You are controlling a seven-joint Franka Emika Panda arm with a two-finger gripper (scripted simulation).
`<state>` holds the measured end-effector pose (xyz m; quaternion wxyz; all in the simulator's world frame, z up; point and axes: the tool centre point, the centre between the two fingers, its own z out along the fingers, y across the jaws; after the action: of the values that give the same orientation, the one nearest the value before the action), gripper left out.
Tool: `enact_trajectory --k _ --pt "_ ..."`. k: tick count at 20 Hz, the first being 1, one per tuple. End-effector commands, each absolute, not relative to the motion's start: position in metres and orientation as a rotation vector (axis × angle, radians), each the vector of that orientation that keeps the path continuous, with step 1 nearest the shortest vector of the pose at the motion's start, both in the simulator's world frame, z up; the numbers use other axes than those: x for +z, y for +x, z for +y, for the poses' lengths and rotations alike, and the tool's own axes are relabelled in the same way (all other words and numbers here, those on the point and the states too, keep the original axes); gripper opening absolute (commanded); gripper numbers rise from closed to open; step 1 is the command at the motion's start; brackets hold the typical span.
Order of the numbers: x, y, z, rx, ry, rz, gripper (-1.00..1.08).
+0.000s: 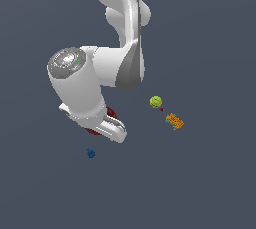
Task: Pick up a designated object from a clutter of objects.
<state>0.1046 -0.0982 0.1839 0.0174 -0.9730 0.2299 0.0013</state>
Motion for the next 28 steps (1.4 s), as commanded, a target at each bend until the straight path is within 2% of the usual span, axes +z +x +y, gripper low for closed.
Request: enact_trajectory --k 1,13,22,28 --pt "0.163 0.113 -0.114 0.003 -3.006 0.81 1.0" --pt "0.099 0.127 -0.159 0.001 -2.95 1.071 1.0" --pt "0.09 0.127 -0.163 0.002 -2.946 1.09 1.0" --pt "0.062 0.127 -0.163 0.001 -2.945 1.093 1.0"
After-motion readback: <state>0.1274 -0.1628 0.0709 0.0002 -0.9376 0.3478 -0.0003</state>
